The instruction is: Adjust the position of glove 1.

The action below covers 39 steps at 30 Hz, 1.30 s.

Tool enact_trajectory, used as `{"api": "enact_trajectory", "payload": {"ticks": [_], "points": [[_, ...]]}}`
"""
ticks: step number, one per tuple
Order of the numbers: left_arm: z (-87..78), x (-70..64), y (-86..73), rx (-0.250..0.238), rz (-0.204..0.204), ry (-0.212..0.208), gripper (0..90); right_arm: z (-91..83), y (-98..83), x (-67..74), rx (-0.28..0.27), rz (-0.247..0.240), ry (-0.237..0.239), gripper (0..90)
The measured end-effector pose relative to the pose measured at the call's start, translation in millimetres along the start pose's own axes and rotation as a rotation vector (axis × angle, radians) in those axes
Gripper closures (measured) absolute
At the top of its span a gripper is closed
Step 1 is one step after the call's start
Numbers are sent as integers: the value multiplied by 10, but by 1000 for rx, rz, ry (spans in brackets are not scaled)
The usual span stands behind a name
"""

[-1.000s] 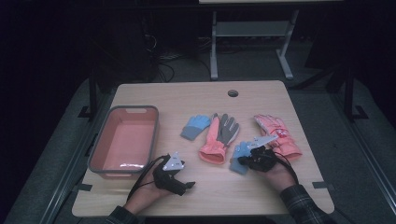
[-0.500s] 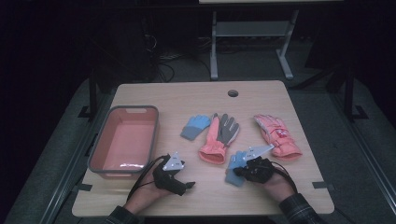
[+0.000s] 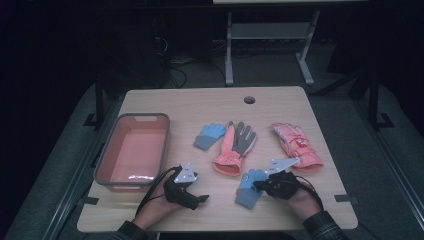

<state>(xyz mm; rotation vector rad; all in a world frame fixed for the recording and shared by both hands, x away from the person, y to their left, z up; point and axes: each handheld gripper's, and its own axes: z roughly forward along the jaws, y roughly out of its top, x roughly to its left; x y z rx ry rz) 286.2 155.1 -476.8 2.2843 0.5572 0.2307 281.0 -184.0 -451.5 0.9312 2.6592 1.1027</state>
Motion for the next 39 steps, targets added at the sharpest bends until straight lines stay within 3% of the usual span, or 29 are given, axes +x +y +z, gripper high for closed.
{"api": "enact_trajectory", "payload": {"ticks": [4,9,13,17,20,24,39], "points": [[0,1,0,-1,1,1,128,-105,-100,-165,1,46,-38,900],[-1,3,1,0,4,2,128,-85,-137,-187,15,46,-31,900],[-1,4,0,0,6,3,128,-31,-117,-142,35,16,-22,900],[-1,4,0,0,6,3,128,-37,-75,-101,1,9,-18,900],[-1,4,0,-1,7,3,128,17,-88,-88,41,1,-8,900],[-2,4,1,1,7,3,128,35,-85,-47,45,-11,10,900],[-1,5,1,0,7,3,128,196,20,299,68,-92,101,900]]}}
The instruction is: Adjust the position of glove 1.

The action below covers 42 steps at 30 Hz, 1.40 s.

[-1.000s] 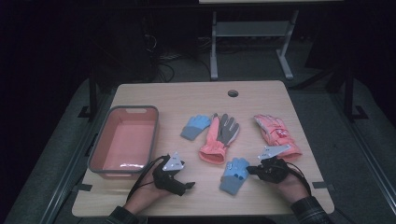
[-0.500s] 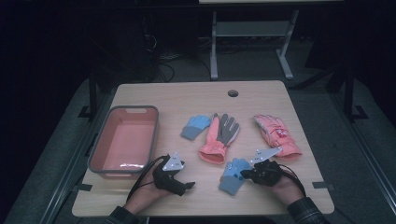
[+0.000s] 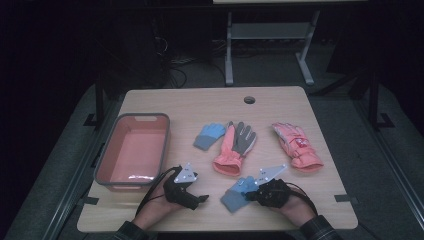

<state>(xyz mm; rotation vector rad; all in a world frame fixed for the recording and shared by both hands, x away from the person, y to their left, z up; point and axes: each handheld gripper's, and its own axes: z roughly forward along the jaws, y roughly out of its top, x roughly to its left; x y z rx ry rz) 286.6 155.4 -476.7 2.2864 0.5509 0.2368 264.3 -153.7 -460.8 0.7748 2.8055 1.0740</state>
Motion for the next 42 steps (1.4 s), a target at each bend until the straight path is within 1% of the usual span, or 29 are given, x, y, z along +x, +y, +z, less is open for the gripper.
{"api": "enact_trajectory", "payload": {"ticks": [3,4,5,6,8,11,14,17,18,20,22,23,25,28,31,33,35,36,38,39,40,42], "points": [[1,0,-1,-1,0,0,128,-1,12,13,-3,-9,-5,900],[1,0,-1,-1,0,0,128,-30,13,7,-16,2,-8,900],[1,0,-1,-1,0,0,128,-66,10,-19,-35,4,-18,900],[1,0,-1,-1,0,0,128,-106,6,-45,-46,20,-31,900],[1,-1,-1,-1,-1,1,127,-174,-24,-120,-65,35,-64,898],[1,-2,-2,-2,-2,2,128,-250,-93,-239,-82,72,-108,847],[1,-3,-3,-3,-2,3,127,-331,-168,-347,-99,109,-155,750],[2,-3,-3,-3,-2,3,127,-405,-262,-437,-125,146,-196,613],[2,-2,-3,-4,-1,3,127,-422,-299,-459,-130,157,-207,561],[2,-2,-3,-4,-1,3,127,-445,-377,-493,-142,167,-241,495],[3,-3,-4,-4,-2,3,127,-468,-443,-514,-148,179,-268,409],[3,-2,-4,-4,-1,3,126,-475,-472,-526,-149,194,-276,383],[3,-2,-4,-4,-1,3,126,-492,-532,-540,-161,215,-275,337],[8,-8,-3,-7,-7,5,125,-494,-601,-556,-171,221,-298,270],[11,-8,0,-8,-9,7,126,-468,-629,-574,-159,229,-296,236],[10,-8,1,-5,-9,8,126,-449,-628,-577,-162,228,-299,210],[12,-12,3,-10,-17,10,127,-431,-632,-581,-158,213,-308,184],[10,-8,5,-5,-15,10,129,-420,-637,-582,-154,211,-312,174],[15,-8,19,-4,-30,14,131,-399,-649,-588,-144,203,-320,164],[14,-5,32,4,-32,15,136,-390,-656,-591,-141,195,-326,151],[12,-7,47,17,-33,16,138,-383,-656,-590,-148,197,-325,147],[5,-22,71,23,-46,19,142,-381,-654,-591,-147,192,-324,146]]}}
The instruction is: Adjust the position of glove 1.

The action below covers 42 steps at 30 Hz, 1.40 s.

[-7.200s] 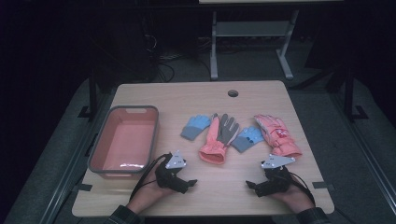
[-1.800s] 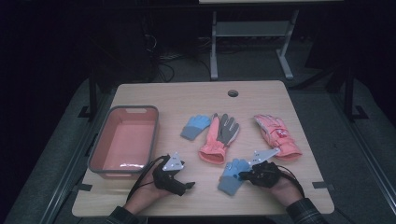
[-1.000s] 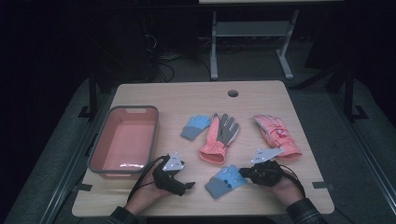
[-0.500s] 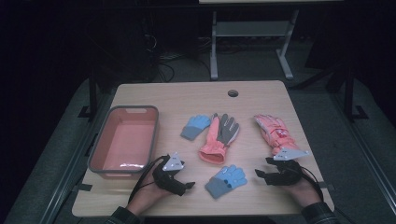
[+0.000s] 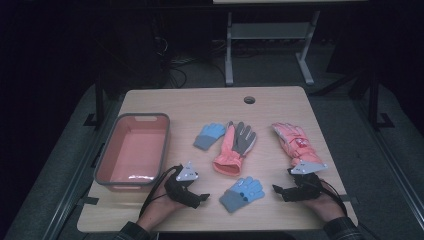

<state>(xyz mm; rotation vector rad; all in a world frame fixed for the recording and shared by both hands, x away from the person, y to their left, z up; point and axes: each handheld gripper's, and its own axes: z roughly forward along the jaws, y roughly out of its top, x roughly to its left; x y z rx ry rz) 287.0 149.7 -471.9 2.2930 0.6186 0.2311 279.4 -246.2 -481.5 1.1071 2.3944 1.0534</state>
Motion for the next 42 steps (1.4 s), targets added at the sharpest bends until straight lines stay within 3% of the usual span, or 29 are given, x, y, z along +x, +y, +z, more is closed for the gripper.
{"api": "enact_trajectory", "payload": {"ticks": [6,11,15,20,29,34,38,42], "points": [[-107,12,136,-32,-45,-3,254,1,1,2,2,1,2,143],[-129,67,231,-12,-71,-1,421,1,1,3,2,2,1,143],[-134,129,364,-24,-111,1,538,1,1,3,2,2,0,143],[-95,177,544,-22,-116,35,526,1,0,5,4,6,2,143],[-38,416,837,-21,-148,83,534,1,0,5,4,6,2,142],[32,536,958,-25,-131,134,520,0,0,6,5,7,3,142],[87,633,1006,-9,-154,148,523,0,0,6,4,6,2,142],[164,822,1067,-28,-207,166,535,0,0,6,4,6,2,142]]}}
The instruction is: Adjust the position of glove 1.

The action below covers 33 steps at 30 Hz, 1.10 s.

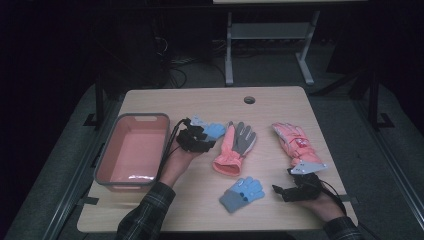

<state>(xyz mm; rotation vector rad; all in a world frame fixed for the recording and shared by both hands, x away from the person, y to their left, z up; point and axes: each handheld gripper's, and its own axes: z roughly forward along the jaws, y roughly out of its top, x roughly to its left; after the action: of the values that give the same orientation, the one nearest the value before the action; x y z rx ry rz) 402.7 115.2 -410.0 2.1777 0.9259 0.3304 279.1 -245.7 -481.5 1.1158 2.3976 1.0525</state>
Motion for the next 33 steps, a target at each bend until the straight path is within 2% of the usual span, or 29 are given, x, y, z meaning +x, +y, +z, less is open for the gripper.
{"api": "enact_trajectory", "payload": {"ticks": [4,8,11,15,17,20,22,23,26,33], "points": [[105,115,54,-5,-39,30,544,0,0,0,0,0,0,142],[225,211,105,22,-30,57,542,0,0,0,0,0,0,142],[317,277,103,37,-46,53,541,0,0,0,0,0,0,142],[447,353,71,60,-36,55,552,0,0,0,0,1,1,142],[516,384,46,67,-47,56,559,0,0,0,0,0,1,142],[600,397,15,77,-66,33,564,0,0,-1,0,0,1,142],[643,388,-1,94,-49,51,576,0,0,-1,0,0,1,142],[654,394,-9,97,-55,46,584,0,0,0,0,1,1,142],[664,418,-21,98,-56,39,625,0,0,0,0,1,1,142],[666,424,-25,107,-53,35,809,1,0,0,-1,1,0,142]]}}
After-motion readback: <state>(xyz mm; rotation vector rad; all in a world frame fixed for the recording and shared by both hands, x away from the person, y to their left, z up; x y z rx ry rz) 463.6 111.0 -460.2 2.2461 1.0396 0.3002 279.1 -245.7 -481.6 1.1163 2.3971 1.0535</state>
